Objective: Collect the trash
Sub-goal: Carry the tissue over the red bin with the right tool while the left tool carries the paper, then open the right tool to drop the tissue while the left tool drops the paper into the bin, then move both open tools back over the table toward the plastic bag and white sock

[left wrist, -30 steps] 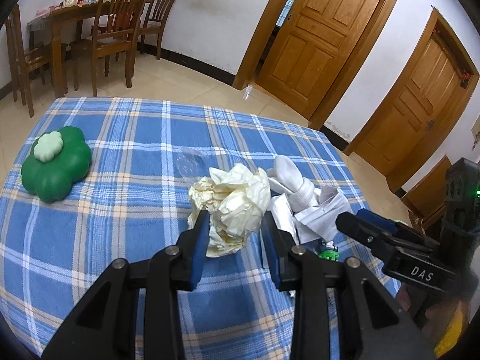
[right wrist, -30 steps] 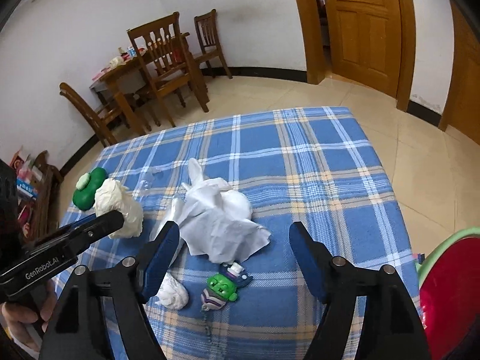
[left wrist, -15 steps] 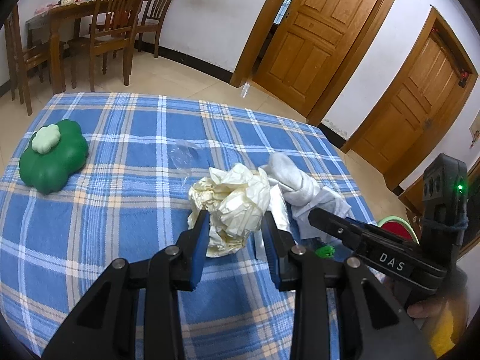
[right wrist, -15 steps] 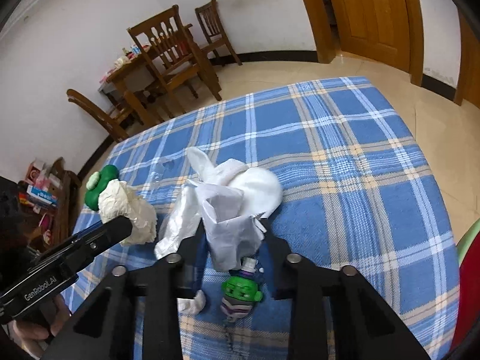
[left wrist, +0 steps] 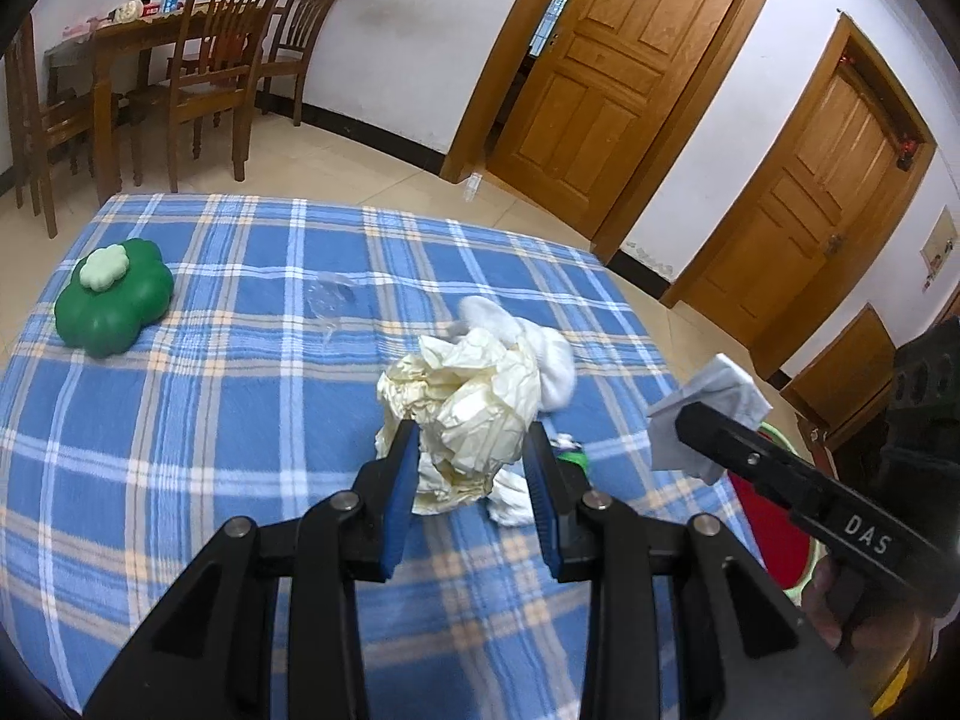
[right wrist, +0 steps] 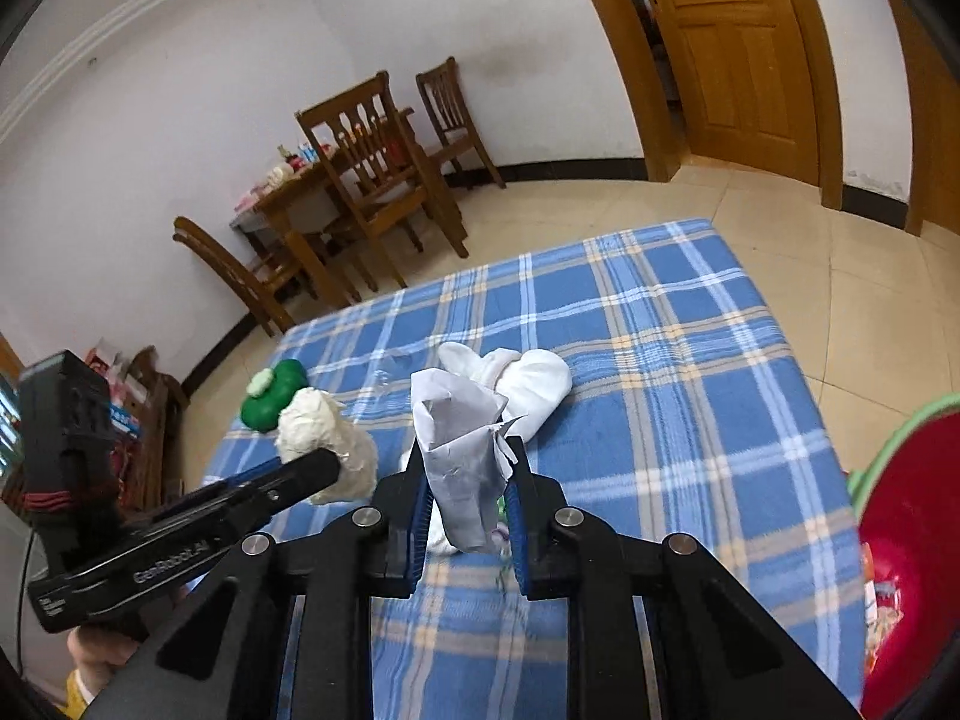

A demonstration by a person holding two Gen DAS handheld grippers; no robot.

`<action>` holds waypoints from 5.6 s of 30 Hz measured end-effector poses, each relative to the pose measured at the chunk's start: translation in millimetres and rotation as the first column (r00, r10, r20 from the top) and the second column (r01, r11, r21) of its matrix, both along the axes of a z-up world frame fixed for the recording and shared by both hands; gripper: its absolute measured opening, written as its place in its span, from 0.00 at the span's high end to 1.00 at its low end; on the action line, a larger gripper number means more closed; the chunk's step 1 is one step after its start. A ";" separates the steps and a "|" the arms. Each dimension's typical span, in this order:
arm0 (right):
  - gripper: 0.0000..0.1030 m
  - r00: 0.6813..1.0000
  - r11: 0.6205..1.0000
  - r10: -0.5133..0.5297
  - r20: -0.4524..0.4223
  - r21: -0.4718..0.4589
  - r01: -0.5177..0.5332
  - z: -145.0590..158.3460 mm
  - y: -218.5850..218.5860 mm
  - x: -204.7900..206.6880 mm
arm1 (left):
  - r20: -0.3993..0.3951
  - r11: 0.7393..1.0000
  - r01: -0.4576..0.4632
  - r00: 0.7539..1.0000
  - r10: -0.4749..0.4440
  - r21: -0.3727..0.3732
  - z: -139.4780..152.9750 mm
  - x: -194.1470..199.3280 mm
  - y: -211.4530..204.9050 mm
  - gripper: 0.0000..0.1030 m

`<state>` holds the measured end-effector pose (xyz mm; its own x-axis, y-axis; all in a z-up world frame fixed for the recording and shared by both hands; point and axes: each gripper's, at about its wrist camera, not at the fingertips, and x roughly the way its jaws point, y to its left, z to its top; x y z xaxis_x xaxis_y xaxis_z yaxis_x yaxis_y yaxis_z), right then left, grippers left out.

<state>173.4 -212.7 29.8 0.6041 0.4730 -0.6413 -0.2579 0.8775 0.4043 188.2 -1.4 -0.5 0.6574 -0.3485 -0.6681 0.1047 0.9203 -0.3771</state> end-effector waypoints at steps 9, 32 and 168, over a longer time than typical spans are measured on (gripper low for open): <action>0.79 0.997 0.998 -0.066 0.047 0.011 0.066 27.4 -32.3 -48.2 | 0.019 0.999 0.048 0.999 -0.048 -0.006 14.7 -28.7 -20.9 0.67; 0.78 0.962 0.964 -0.263 0.076 0.063 0.258 45.7 -119.1 -129.9 | 0.035 0.988 0.155 0.987 -0.155 -0.007 37.7 -71.0 -78.7 0.67; 0.38 0.949 0.950 -0.307 -0.073 -0.082 0.301 5.7 -84.4 -44.8 | -0.110 0.992 0.076 0.992 -0.065 0.098 -21.1 37.8 -29.9 0.49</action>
